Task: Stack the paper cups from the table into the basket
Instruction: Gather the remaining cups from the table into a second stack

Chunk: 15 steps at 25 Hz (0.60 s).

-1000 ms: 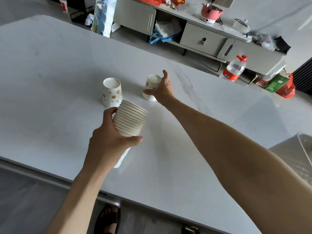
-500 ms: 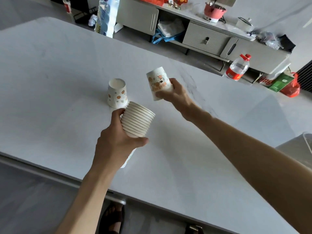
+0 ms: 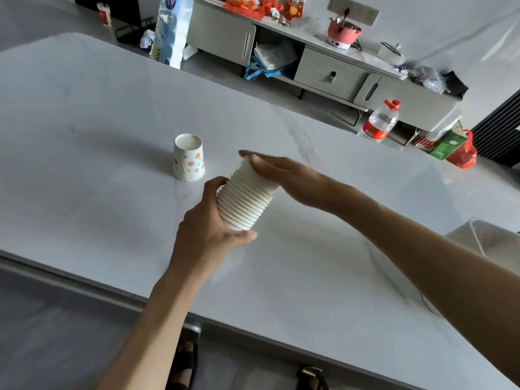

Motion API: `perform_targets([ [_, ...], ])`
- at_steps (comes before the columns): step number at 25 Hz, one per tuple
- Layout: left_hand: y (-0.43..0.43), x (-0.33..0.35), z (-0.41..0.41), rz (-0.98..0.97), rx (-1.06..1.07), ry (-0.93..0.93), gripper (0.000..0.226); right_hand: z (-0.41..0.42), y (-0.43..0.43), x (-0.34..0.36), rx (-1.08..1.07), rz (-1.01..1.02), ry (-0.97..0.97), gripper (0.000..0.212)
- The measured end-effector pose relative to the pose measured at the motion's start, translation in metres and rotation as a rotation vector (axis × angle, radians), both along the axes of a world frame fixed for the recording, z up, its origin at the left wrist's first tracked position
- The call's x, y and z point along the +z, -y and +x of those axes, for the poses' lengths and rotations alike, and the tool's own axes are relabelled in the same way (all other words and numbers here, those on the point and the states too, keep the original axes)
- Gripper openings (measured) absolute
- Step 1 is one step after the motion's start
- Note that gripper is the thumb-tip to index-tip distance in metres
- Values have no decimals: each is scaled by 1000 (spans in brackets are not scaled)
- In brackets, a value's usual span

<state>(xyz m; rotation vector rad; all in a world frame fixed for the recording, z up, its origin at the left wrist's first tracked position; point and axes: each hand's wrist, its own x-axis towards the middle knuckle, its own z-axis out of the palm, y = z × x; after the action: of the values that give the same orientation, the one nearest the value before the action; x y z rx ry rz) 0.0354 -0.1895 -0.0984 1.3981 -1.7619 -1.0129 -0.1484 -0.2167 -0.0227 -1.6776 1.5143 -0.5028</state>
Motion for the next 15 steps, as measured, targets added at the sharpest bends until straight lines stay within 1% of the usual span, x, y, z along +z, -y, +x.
perform_targets([
  [3,5,-5,10,59,65,-27,84,27,6,-16,109,201,111,49],
  [4,6,-7,15,66,87,-24,85,33,10,-18,121,234,139,51],
  [5,8,-8,21,67,112,-28,85,39,18,-21,111,225,164,53],
  [7,11,-11,33,76,172,-57,83,51,39,-27,14,100,201,46],
  [8,12,-12,37,81,198,-67,80,56,51,-29,-48,-9,160,40],
  [9,12,-13,41,82,221,-72,76,59,62,-32,-88,-124,61,38],
  [10,13,-14,45,83,242,-78,74,61,74,-36,-88,-210,-56,44],
  [11,13,-14,49,86,264,-88,74,61,84,-41,-54,-248,-151,56],
  [12,14,-13,53,88,289,-99,74,62,94,-46,-19,-240,-209,69],
  [13,15,-13,58,87,314,-109,74,65,104,-53,-8,-202,-216,81],
  [15,18,-14,65,87,353,-136,74,74,120,-66,-60,-121,-131,97],
])
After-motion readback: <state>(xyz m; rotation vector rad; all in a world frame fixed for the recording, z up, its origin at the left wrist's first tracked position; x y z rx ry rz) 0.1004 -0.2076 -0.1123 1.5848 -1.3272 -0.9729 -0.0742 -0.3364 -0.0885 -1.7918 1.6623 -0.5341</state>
